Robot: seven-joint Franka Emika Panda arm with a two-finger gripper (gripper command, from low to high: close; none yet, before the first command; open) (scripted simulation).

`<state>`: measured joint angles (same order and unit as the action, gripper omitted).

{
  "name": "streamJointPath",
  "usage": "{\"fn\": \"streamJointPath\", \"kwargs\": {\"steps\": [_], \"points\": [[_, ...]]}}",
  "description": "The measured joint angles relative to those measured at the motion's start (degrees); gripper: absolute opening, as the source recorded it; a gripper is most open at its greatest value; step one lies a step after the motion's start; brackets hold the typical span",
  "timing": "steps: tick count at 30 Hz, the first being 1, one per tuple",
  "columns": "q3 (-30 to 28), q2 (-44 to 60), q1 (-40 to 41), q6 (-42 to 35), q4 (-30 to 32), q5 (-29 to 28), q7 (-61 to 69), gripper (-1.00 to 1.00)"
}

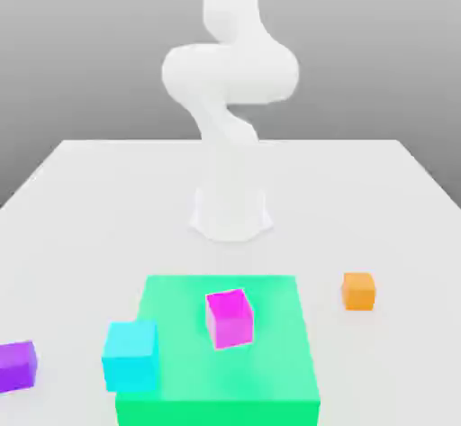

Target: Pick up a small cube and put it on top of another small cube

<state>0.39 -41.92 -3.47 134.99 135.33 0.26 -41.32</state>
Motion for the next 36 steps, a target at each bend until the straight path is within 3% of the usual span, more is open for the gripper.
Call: {"fn": "streamJointPath", "kwargs": {"steps": [12,18,20,26,27,36], "points": [[3.0,23.3,-19.4,18.3,19.7,1.5,26.2,0.00],[7.4,38.2,-28.2,29.5,30.4,1.0,40.5,0.00],[7.5,43.0,-30.1,33.3,31.2,-1.5,40.6,0.00],[0.6,55.7,-35.2,43.4,29.3,-6.4,37.6,0.00],[0.0,57.0,-35.8,44.5,29.1,-6.5,37.5,-1.00],[1.3,53.9,-34.6,41.9,29.7,-6.1,37.8,-1.00]]}}
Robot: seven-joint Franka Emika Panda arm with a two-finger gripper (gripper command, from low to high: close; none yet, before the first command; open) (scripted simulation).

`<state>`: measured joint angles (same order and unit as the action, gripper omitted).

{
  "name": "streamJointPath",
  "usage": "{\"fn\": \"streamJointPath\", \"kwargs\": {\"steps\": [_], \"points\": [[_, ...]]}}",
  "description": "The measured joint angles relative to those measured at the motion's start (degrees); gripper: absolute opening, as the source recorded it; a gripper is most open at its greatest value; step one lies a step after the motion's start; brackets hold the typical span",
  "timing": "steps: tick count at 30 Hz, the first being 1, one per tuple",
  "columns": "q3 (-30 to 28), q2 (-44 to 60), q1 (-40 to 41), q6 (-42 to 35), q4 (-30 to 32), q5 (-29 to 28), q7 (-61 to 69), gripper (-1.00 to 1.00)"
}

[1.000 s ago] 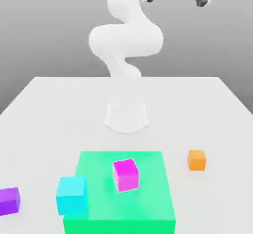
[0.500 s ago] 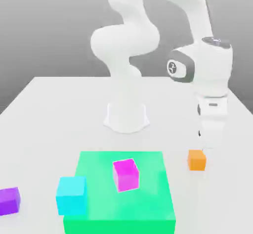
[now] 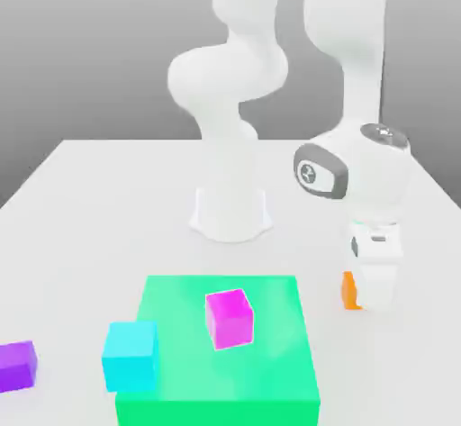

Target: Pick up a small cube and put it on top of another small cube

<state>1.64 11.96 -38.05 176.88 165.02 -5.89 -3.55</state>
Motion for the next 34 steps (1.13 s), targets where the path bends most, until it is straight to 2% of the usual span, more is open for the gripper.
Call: {"fn": "streamJointPath", "kwargs": {"steps": [4,7,8,10,13,23,25,26,27,34], "points": [[1.9,-8.0,0.8,-6.4,1.5,4.2,3.0,-1.00],[1.0,-12.5,0.1,-11.7,0.8,5.9,3.6,-1.00],[-0.8,-12.9,0.2,-13.7,-0.8,6.0,3.0,-1.00],[-4.6,-13.1,5.7,-17.7,-4.6,6.0,1.4,-1.00],[-7.6,-13.0,13.6,-23.7,-10.7,6.0,-1.2,-1.00],[-20.1,-12.3,31.2,-43.6,-31.3,6.1,-9.8,-1.00],[-19.6,-9.9,35.9,-41.8,-31.8,7.3,-9.6,-1.00],[-18.7,-8.2,34.5,-39.8,-31.4,7.9,-9.2,-1.00],[-18.3,-6.5,34.3,-37.7,-30.9,8.6,-8.7,1.00],[-18.2,-6.2,34.0,-37.3,-30.9,8.6,-8.8,1.00]]}}
